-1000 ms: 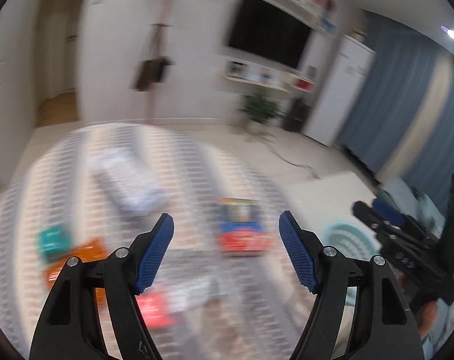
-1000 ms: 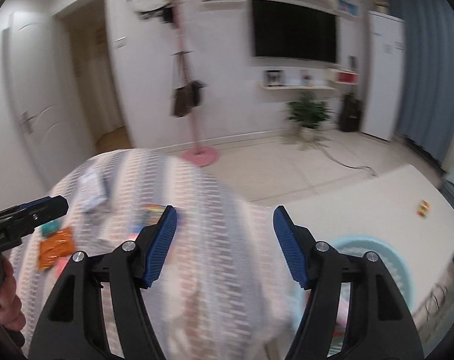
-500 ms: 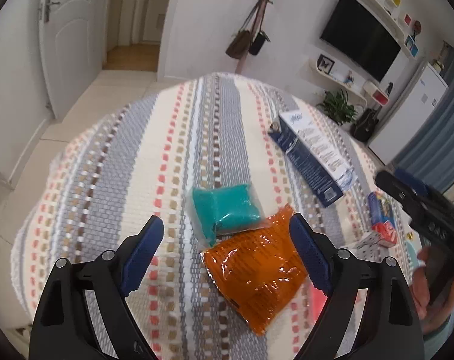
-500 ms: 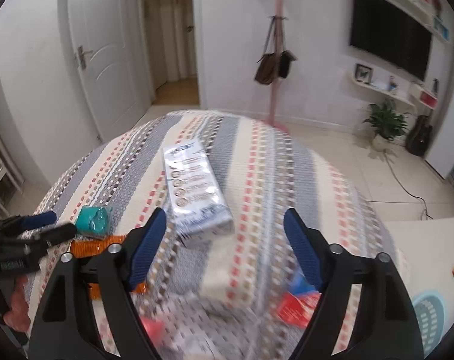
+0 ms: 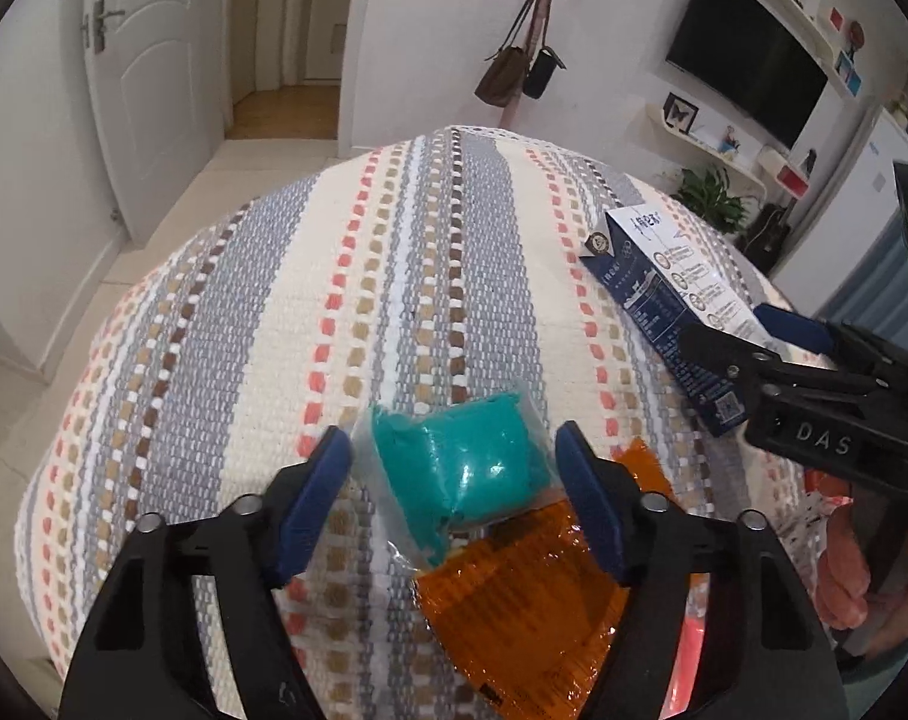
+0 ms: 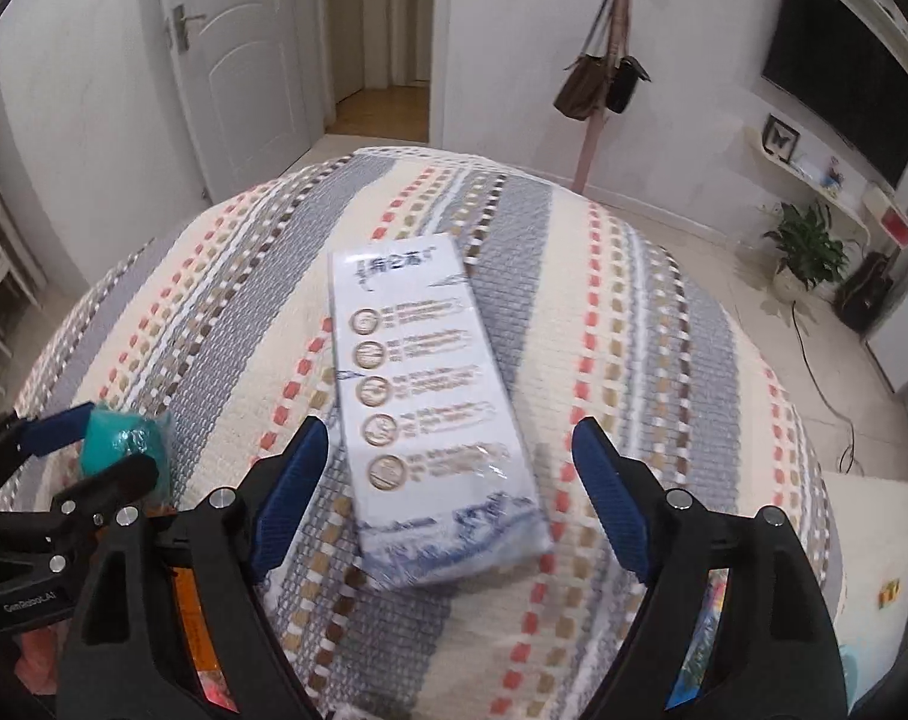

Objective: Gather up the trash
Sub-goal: 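Grasp the teal packet with the left tool while the right grasps another milk carton, then carry the teal packet and milk carton over the blue basket and open both tools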

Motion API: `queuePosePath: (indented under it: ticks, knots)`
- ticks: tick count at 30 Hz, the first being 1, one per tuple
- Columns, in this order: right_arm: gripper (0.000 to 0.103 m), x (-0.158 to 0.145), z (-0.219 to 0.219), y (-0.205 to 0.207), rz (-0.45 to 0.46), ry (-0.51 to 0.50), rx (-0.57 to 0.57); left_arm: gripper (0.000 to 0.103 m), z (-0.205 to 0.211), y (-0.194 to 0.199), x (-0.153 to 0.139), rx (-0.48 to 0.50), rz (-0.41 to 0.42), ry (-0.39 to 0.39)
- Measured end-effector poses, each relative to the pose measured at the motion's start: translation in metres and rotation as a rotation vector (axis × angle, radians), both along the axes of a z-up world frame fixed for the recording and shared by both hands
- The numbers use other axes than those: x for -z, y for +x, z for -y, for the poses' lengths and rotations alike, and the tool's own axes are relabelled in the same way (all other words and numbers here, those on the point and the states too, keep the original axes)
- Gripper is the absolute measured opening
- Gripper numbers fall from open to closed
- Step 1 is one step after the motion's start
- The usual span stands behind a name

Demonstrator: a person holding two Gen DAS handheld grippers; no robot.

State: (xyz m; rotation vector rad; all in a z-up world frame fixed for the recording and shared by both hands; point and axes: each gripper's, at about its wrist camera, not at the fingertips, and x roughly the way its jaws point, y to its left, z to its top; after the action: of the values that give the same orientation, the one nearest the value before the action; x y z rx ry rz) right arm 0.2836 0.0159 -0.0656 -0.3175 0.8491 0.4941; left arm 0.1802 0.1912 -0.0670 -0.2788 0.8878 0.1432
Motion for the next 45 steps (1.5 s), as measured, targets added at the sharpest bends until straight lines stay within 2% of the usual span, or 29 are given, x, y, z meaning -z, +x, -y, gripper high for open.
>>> queuePosePath:
  ticks: [2,4,5,10,16,23,34,40,45]
  knots:
    - [0.078,0.002,-0.005,0.0,0.001,-0.011,-0.003,0.053,0.003,0.002,0.0,0.014,-0.004,0.006]
    - [0.068,0.003,-0.008,0.001,-0.001,-0.02,-0.005,0.051,0.006,0.002,-0.001,0.02,-0.005,0.02]
    - [0.057,0.004,-0.009,0.001,-0.001,-0.029,-0.003,0.049,0.007,0.002,-0.002,0.021,-0.003,0.021]
    - [0.052,0.003,-0.004,-0.001,0.001,-0.049,0.008,0.045,0.009,-0.002,-0.009,0.037,0.028,0.004]
    - [0.05,-0.022,0.026,-0.014,0.05,0.015,0.044,0.043,0.028,-0.013,-0.037,0.081,0.119,0.015]
    - [0.05,-0.069,0.084,-0.042,0.14,0.112,0.116,0.043,0.071,-0.027,-0.077,0.181,0.232,0.029]
    - [0.05,-0.126,0.203,-0.101,0.279,0.209,0.276,0.043,0.178,-0.034,-0.121,0.417,0.351,0.007]
    - [0.05,-0.134,0.276,-0.129,0.329,0.23,0.405,0.043,0.243,-0.037,-0.128,0.547,0.38,-0.027]
    - [0.05,-0.117,0.337,-0.147,0.314,0.239,0.517,0.043,0.302,-0.034,-0.12,0.648,0.374,-0.045]
